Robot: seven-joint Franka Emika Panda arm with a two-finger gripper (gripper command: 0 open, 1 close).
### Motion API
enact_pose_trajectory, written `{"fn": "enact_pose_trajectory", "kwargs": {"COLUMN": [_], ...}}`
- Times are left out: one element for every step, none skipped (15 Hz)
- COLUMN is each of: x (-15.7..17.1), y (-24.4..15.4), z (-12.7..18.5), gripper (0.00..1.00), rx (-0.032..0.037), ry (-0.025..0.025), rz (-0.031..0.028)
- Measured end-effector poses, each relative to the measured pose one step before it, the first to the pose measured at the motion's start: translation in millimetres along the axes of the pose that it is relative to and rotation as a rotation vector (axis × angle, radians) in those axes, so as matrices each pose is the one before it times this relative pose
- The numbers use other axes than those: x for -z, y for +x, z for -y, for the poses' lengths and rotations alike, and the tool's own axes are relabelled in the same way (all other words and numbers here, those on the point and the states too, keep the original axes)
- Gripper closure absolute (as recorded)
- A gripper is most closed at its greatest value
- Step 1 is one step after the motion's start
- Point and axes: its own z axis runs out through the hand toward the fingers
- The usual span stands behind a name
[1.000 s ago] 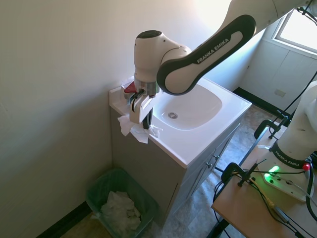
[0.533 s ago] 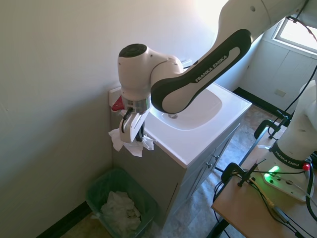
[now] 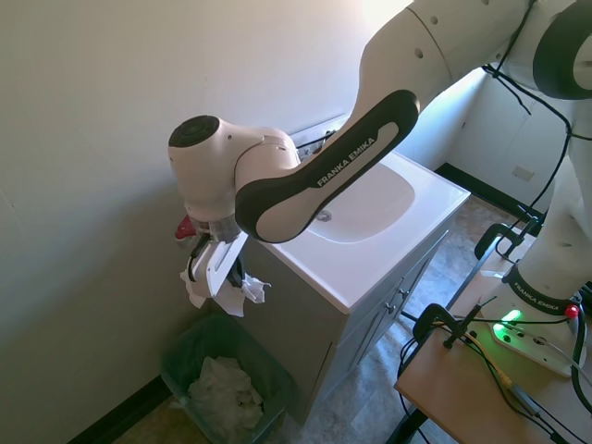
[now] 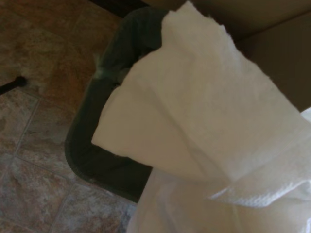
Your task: Throw the tissue in the trash bin
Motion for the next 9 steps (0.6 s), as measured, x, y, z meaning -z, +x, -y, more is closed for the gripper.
{"fn": "enact_pose_trajectory", "kwargs": {"x": [-0.05,-0.43,-0.56,-0.99,-0.65,-0.37,-0.31,-0.2,0.12], "y": [0.68,-0.07,-0.12,-0.32,-0.19,-0.13,-0.12,-0.09,0.02], "z": [-0.34,-0.31,-0.61,-1.07,-0.73,-0.45,-0.35,-0.22,-0.1], "gripper": [0.0,0.0,0.0,0.0,0.0,0.0,0.0,0.0,0.0], "rx": [-0.00152,-0.00014,-0.00006,0.00061,0.00085,0.00033,0.0001,0.00007,0.00008], "ry": [-0.00182,-0.00299,-0.00564,-0.01032,-0.00666,-0.00425,-0.00341,-0.00215,-0.00052], "rz": [0.00056,0.00106,0.00157,0.0029,0.00166,0.00107,0.00092,0.00059,-0.00015]}}
